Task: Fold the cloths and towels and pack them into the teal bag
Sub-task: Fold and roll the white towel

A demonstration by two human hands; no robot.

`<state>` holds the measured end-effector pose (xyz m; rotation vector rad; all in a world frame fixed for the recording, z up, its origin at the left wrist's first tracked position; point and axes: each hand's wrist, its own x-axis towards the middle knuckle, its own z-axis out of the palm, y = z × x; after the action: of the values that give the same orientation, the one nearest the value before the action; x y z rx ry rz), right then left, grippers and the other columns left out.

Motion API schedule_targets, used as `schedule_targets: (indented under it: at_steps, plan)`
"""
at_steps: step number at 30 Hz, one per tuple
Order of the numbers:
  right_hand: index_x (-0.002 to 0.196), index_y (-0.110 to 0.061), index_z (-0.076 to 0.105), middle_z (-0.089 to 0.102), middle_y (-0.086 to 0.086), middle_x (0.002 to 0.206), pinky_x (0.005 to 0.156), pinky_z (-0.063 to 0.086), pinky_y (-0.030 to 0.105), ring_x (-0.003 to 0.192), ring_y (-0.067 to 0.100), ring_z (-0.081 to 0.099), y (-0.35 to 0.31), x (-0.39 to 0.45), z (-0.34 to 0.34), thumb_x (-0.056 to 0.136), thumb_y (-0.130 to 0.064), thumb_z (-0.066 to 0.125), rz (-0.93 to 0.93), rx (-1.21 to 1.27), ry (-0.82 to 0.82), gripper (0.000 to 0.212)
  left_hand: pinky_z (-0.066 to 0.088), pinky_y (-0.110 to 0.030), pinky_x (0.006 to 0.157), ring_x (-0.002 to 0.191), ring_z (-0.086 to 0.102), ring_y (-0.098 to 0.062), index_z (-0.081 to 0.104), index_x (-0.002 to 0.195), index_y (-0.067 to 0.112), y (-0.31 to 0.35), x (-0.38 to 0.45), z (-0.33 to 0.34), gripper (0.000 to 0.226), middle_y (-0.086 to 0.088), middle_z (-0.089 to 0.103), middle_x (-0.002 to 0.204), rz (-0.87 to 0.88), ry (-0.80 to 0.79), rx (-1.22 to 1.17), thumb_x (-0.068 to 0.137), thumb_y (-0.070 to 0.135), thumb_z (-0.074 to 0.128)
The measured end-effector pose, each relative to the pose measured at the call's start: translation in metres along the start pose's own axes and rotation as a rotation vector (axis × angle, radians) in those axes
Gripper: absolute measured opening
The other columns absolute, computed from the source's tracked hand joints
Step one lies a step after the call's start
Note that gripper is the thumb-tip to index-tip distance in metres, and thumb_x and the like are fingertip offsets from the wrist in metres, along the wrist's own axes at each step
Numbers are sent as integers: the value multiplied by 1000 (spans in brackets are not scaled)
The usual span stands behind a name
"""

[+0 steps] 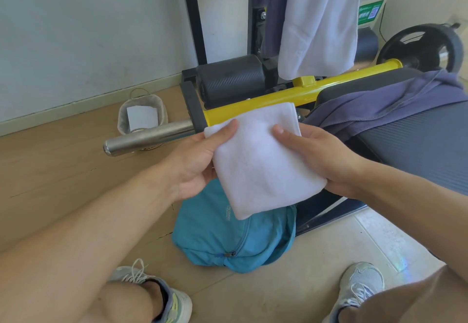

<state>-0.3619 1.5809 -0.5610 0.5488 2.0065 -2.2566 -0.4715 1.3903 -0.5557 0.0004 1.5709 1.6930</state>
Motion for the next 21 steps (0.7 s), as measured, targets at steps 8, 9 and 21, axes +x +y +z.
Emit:
schedule_targets:
  at_steps: [8, 9, 21]
  plan:
    - [118, -14, 69, 76, 10, 109, 85, 60, 44, 100, 31, 74, 5, 3, 6, 93, -39, 66, -32, -41, 83, 35, 58, -42, 94, 102, 75, -21, 71, 118, 16, -21, -5, 17, 46, -3, 79, 107, -89, -15, 31, 80, 40, 79]
    - [117, -14, 69, 77, 9, 108, 85, 60, 44, 100, 30, 74, 5, 3, 7, 93, -38, 67, -23, -55, 90, 34, 60, -39, 87, 95, 77, -19, 72, 113, 16, -23, -4, 18, 42, -1, 80, 101, -44, 63, 82, 79, 38, 82]
    - [120, -28, 52, 63, -10, 101, 74, 50, 37, 94, 18, 60, 9, 6, 21, 72, -46, 83, -26, -961, 299, 60, 61, -47, 81, 98, 75, -27, 64, 120, 22, -35, 3, 18, 40, -6, 78, 106, -118, 102, 95, 99, 55, 53]
